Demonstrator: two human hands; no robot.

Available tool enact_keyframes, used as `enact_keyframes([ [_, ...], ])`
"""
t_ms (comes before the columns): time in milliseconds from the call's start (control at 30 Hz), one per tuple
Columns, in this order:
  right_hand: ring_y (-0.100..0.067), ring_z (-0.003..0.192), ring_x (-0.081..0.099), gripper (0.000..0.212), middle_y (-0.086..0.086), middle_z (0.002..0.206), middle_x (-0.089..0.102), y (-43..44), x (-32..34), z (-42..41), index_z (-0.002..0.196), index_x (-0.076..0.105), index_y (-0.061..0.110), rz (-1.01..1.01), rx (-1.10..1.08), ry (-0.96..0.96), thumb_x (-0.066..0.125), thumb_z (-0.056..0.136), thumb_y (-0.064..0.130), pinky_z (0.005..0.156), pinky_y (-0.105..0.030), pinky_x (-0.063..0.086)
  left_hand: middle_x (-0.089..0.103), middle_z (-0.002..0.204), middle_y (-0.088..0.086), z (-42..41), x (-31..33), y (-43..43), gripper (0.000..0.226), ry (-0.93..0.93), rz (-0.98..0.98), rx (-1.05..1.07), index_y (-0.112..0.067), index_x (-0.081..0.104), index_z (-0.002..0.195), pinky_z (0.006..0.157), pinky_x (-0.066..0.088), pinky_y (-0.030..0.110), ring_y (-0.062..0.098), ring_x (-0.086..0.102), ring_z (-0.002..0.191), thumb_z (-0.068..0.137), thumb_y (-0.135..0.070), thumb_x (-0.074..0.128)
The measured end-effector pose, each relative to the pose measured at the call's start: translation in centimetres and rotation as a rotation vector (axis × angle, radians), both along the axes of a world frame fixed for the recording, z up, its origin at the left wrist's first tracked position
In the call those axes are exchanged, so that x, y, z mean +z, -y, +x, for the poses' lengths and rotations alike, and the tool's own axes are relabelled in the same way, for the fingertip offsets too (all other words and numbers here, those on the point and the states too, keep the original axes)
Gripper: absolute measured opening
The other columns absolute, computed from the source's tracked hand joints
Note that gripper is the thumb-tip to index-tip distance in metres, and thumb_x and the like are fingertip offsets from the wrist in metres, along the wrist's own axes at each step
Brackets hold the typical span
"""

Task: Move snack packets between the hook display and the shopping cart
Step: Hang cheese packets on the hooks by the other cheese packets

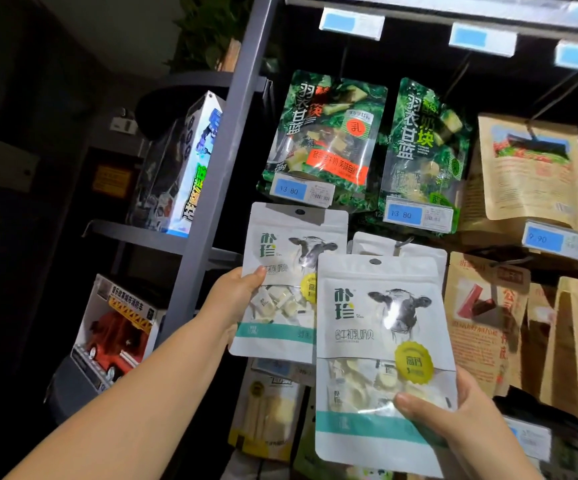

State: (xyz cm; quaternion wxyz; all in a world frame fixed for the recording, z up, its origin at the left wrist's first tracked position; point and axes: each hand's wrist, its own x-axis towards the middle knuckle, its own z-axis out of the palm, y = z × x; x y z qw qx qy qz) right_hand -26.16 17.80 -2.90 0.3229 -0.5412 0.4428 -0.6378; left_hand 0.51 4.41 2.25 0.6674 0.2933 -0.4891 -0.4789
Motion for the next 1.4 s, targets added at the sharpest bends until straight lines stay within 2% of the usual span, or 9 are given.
enact_keyframes([
  [67, -0.024, 0.073, 0.074, 0.062, -0.01, 0.084, 0.076, 0.2, 0.6, 0.1, 0.109, 0.06, 0.007, -0.004, -0.013, -0.008, 0.084, 0.055, -0.007, 0.058, -0.031, 0.059, 0.073, 0.093, 0.017, 0.1, 0.0, 0.4, 0.018, 0.013, 0.005, 0.003, -0.011, 0.065, 0.105, 0.075, 0.056, 0.049, 0.032, 0.068, 0.077, 0.094, -0.025, 0.06],
  [233, -0.03, 0.087, 0.074, 0.071, -0.007, 0.095, 0.076, 0.9, 1.0, 0.2, 0.113, 0.061, 0.016, 0.023, -0.049, -0.088, 0.09, 0.048, 0.008, 0.08, -0.047, 0.059, 0.073, 0.093, 0.016, 0.3, -0.1, 1.0, 0.021, 0.019, 0.008, -0.008, -0.011, 0.066, 0.106, 0.083, 0.055, 0.055, 0.034, 0.069, 0.084, 0.093, -0.026, 0.061],
  [567, -0.03, 0.09, 0.073, 0.088, -0.006, 0.098, 0.076, 1.6, 0.7, 0.3, 0.112, 0.061, 0.019, 0.045, -0.073, -0.135, 0.1, 0.033, 0.025, 0.083, -0.051, 0.058, 0.074, 0.088, 0.01, 0.7, 0.4, 1.4, 0.015, 0.066, -0.022, 0.027, -0.015, 0.066, 0.099, 0.07, 0.057, 0.041, 0.029, 0.07, 0.077, 0.094, -0.028, 0.06],
  [733, -0.03, 0.087, 0.074, 0.072, -0.006, 0.096, 0.076, 1.8, 0.8, 0.7, 0.11, 0.062, 0.018, 0.006, -0.069, -0.132, 0.092, 0.045, 0.013, 0.083, -0.05, 0.057, 0.074, 0.088, 0.01, 0.9, 0.4, 2.1, 0.014, 0.103, 0.034, 0.033, -0.015, 0.065, 0.097, 0.063, 0.057, 0.034, 0.028, 0.069, 0.073, 0.094, -0.028, 0.06],
  [900, -0.029, 0.088, 0.073, 0.068, -0.005, 0.095, 0.076, 2.4, 1.4, 1.9, 0.109, 0.063, 0.018, -0.028, -0.071, -0.168, 0.09, 0.047, 0.017, 0.087, -0.052, 0.056, 0.074, 0.085, 0.008, 0.9, 0.5, 3.1, 0.016, 0.14, 0.05, 0.07, -0.014, 0.065, 0.097, 0.061, 0.055, 0.031, 0.025, 0.07, 0.072, 0.092, -0.028, 0.062],
  [1100, -0.024, 0.095, 0.072, 0.094, -0.002, 0.106, 0.073, 4.2, 2.4, 4.2, 0.117, 0.058, 0.021, -0.059, -0.061, -0.22, 0.098, 0.035, 0.043, 0.088, -0.045, 0.056, 0.069, 0.109, 0.001, 1.1, 0.7, 3.9, 0.029, 0.269, -0.084, 0.334, -0.016, 0.057, 0.114, 0.075, 0.055, 0.035, 0.018, 0.067, 0.086, 0.088, -0.023, 0.067],
  [1233, -0.025, 0.088, 0.073, 0.071, -0.006, 0.097, 0.076, 5.4, 3.3, 5.8, 0.109, 0.062, 0.016, -0.074, -0.006, -0.189, 0.091, 0.046, 0.029, 0.079, -0.04, 0.058, 0.049, 0.132, -0.003, 1.8, 1.1, 3.5, 0.06, 0.35, -0.183, 0.444, -0.023, 0.038, 0.136, 0.084, 0.046, 0.032, 0.015, 0.057, 0.104, 0.085, -0.021, 0.07],
  [1333, -0.023, 0.08, 0.074, 0.059, -0.007, 0.092, 0.076, 6.4, 4.0, 6.7, 0.108, 0.06, 0.011, -0.08, 0.024, -0.133, 0.089, 0.057, 0.014, 0.065, -0.029, 0.056, 0.051, 0.129, -0.002, 2.1, 1.0, 3.2, 0.036, 0.398, -0.267, 0.448, -0.026, 0.049, 0.123, 0.085, 0.044, 0.03, 0.014, 0.054, 0.108, 0.09, -0.026, 0.063],
  [1400, -0.023, 0.08, 0.074, 0.054, -0.008, 0.092, 0.076, 7.0, 4.4, 7.3, 0.108, 0.06, 0.012, -0.08, 0.033, -0.118, 0.088, 0.063, 0.01, 0.066, -0.03, 0.056, 0.058, 0.11, -0.003, 2.1, 1.2, 2.2, 0.01, 0.367, -0.313, 0.445, -0.025, 0.056, 0.104, 0.083, 0.041, 0.029, 0.015, 0.054, 0.105, 0.098, -0.028, 0.048],
])
